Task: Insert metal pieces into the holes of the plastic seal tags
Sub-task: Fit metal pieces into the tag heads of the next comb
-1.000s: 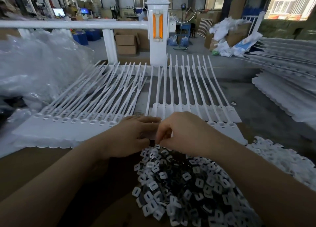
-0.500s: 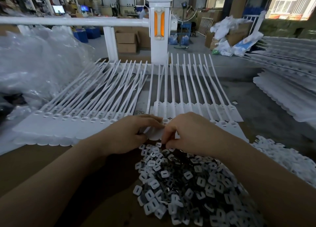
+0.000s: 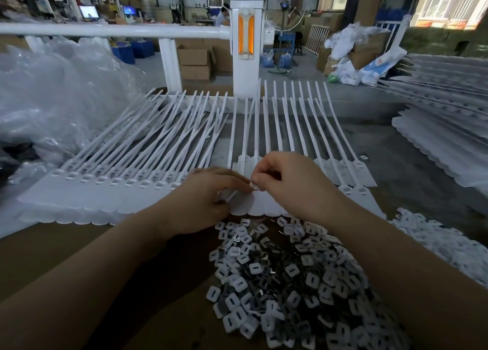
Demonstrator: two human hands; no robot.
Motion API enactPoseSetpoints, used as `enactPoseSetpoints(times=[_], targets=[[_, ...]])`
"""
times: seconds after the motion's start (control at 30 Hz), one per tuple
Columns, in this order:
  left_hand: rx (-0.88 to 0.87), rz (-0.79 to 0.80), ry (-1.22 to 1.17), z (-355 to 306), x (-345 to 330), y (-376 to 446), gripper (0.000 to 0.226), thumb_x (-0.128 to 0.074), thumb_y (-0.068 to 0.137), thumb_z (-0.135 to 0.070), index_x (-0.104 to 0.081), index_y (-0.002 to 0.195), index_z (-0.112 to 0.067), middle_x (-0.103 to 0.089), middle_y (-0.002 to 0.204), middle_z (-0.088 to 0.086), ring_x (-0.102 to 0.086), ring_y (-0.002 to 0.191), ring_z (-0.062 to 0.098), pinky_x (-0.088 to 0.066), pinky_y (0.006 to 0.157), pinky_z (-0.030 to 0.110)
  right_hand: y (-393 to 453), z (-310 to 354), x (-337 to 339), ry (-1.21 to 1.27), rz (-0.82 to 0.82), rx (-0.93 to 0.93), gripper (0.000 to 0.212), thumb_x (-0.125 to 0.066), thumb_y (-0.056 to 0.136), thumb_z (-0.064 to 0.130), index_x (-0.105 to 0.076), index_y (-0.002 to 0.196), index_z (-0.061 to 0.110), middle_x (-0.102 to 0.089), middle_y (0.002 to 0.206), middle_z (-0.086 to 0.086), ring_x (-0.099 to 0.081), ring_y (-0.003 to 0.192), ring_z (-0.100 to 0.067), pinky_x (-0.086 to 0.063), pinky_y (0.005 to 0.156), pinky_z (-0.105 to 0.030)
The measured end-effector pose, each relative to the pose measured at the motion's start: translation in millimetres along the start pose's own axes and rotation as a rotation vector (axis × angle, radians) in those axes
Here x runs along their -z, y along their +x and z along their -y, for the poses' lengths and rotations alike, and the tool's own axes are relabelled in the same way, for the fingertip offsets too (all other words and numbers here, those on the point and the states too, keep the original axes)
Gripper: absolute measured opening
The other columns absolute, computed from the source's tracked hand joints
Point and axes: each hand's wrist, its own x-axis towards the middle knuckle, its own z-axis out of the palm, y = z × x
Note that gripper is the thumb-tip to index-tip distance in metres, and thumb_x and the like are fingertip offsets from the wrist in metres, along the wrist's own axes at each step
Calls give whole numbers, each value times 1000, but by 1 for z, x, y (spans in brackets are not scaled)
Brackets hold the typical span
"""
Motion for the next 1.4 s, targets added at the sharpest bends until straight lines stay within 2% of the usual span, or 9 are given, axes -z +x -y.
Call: enactPoseSetpoints(times=[0.03,0.13,0.3,0.53,0.7,0.87,1.03,1.23,1.4], targets=[[24,-80,-4,-1,-1,1,39,-66,83,-4,-69,115,-26,-64,120,-13,-56,112,1,-44,101,32,1,-1,0,38,-26,-21,9,-60,94,26,-64,87,29,-67,81,11,-62,73,-3,-49,66,-20],[160,-300,-245,-7,-1,5,18,-67,90,-17,-68,94,-34,-70,89,-18,-62,85,-8,-46,74,9,1,-4,-2,124,-62,-49,11,-59,95,25,-63,86,31,-67,79,12,-63,74,-2,-47,65,-15],[230,-337,-403,-12,0,6,9,-70,88,-20,-70,83,-28,-70,73,-19,-61,60,-9,-41,58,4,2,-1,-2,214,-80,-29,8,-63,93,24,-66,88,30,-69,81,9,-65,77,-3,-54,74,-24],[234,-301,-472,-14,0,8,7,-70,88,-20,-73,83,-23,-72,75,-17,-63,68,-7,-43,63,4,3,-2,-2,260,-78,-5,4,-67,90,21,-71,90,24,-71,80,7,-67,79,-8,-56,82,-36],[275,-281,-616,-13,0,8,6,-70,88,-20,-75,84,-20,-75,79,-6,-70,77,3,-49,70,10,4,-2,-4,213,-129,32,8,-67,91,21,-72,88,27,-71,80,11,-65,75,-1,-53,73,-19],[330,-268,-727,-13,1,11,6,-73,85,-23,-76,85,-19,-76,82,0,-70,82,11,-51,80,24,5,-1,-4,197,-144,40,11,-64,92,19,-72,90,27,-70,80,11,-64,76,0,-51,70,-16],[335,-236,-711,-16,2,12,8,-71,87,-23,-76,88,-17,-76,82,0,-70,82,10,-48,78,21,4,-1,-3,218,-139,36,13,-63,93,19,-73,94,27,-71,85,12,-65,80,-1,-52,73,-17],[335,-211,-697,-18,5,9,9,-70,88,-21,-75,92,-15,-75,85,1,-70,85,12,-52,85,26,3,-2,-3,271,-118,23,18,-61,94,16,-72,95,30,-70,86,12,-65,79,-2,-52,68,-16],[373,-246,-734,-18,7,11,6,-68,89,-20,-73,87,-18,-74,80,-2,-67,77,3,-45,76,17,3,-2,-4,314,-132,29,20,-62,93,13,-62,96,33,-71,87,10,-65,81,-1,-52,71,-15]])
